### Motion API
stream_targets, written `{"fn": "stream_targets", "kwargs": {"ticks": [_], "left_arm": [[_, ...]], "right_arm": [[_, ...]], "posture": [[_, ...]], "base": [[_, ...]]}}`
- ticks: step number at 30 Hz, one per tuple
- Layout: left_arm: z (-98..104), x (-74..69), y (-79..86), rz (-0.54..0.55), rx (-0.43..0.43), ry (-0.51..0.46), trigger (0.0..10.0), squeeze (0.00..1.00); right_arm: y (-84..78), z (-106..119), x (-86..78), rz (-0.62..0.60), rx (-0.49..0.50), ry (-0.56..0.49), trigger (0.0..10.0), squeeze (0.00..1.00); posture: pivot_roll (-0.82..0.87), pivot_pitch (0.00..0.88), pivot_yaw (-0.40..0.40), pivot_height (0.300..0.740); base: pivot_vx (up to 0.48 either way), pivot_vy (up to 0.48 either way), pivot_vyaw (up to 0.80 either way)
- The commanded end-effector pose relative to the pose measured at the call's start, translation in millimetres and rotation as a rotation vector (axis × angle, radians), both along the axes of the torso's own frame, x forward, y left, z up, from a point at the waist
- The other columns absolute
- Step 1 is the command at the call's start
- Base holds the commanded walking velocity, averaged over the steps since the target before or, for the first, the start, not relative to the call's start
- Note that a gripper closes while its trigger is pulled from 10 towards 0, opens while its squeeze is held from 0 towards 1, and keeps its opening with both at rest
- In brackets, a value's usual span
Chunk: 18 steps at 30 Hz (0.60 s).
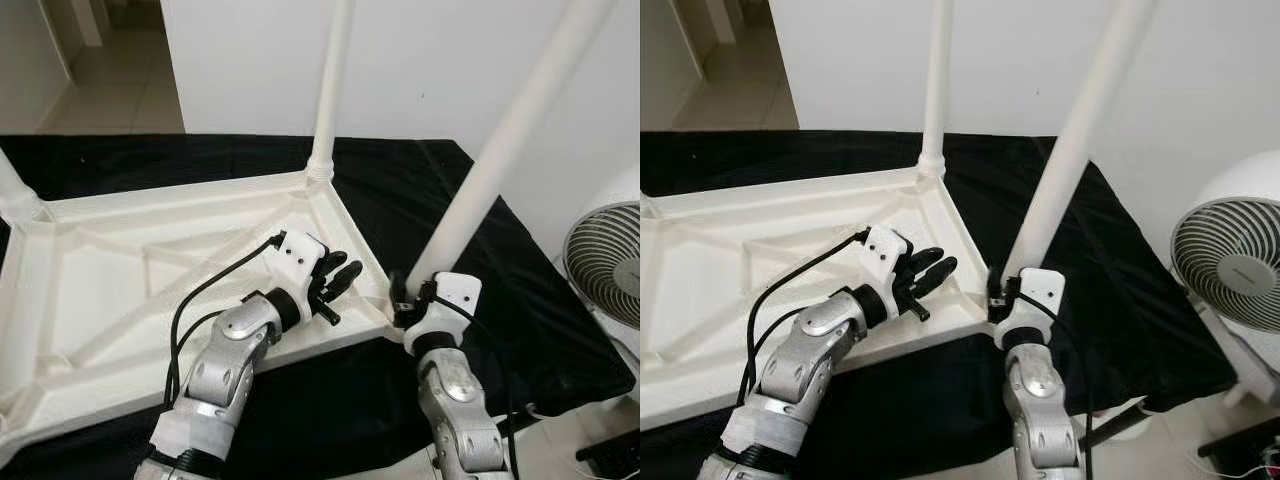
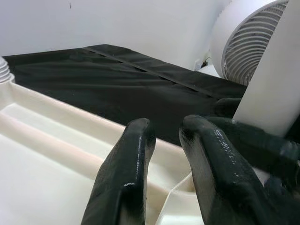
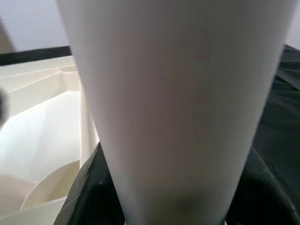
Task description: Building children table
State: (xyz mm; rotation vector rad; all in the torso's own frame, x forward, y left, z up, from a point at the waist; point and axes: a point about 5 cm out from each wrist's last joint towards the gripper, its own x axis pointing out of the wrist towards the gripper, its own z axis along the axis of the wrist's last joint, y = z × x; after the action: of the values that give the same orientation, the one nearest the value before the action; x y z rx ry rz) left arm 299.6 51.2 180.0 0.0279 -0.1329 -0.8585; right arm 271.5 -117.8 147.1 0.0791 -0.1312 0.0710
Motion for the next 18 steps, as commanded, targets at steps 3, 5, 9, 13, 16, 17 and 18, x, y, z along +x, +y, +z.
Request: {"fn": "stream_targets", "kwargs": {"ticks": [3, 5, 9, 13, 16, 17, 18], "left_arm": [[3.8, 1.8, 0.9, 0.063, -0.003, -0.023, 10.0, 0.00], [3.7, 1.8, 1.1, 0.064, -0.003, -0.024, 10.0, 0.00], [3.3, 1.8, 1.5, 0.058, 0.002, -0.024, 10.0, 0.00], [2.8, 3.0, 3.2, 0.045, 0.012, -0.024, 10.0, 0.00], [2.7, 3.5, 3.8, 0.042, 0.013, -0.023, 10.0, 0.00], [2.4, 3.6, 3.5, 0.032, 0.018, -0.023, 10.0, 0.00], [2.4, 3.6, 3.5, 0.032, 0.018, -0.023, 10.0, 0.00]], "right_arm": [[16.2, -8.2, -3.8, 0.112, 0.012, 0.056, 10.0, 0.00], [12.6, -7.6, -3.6, 0.093, 0.012, 0.053, 10.0, 0.00], [2.2, -4.5, -2.1, 0.046, 0.016, 0.031, 10.0, 1.00], [-15.8, 4.0, 1.1, 0.042, 0.045, -0.028, 10.0, 1.00], [-15.9, 4.9, 1.6, 0.080, 0.040, -0.035, 10.0, 0.20], [-17.5, 5.1, 2.0, 0.133, 0.047, -0.033, 10.0, 0.00], [-17.5, 5.1, 2.0, 0.133, 0.047, -0.033, 10.0, 0.00]], "posture": [[0.10, 0.118, -0.090, 0.740], [0.10, 0.118, -0.090, 0.740], [0.08, 0.116, -0.072, 0.740], [0.07, 0.109, -0.057, 0.740], [0.05, 0.102, -0.040, 0.740], [0.04, 0.096, -0.032, 0.740], [0.04, 0.096, -0.032, 0.740]], "base": [[0.000, 0.000, 0.00], [0.000, 0.000, 0.00], [0.000, 0.000, 0.00], [0.000, 0.000, 0.00], [0.000, 0.000, 0.00], [0.000, 0.000, 0.00], [0.000, 0.000, 0.00]]}}
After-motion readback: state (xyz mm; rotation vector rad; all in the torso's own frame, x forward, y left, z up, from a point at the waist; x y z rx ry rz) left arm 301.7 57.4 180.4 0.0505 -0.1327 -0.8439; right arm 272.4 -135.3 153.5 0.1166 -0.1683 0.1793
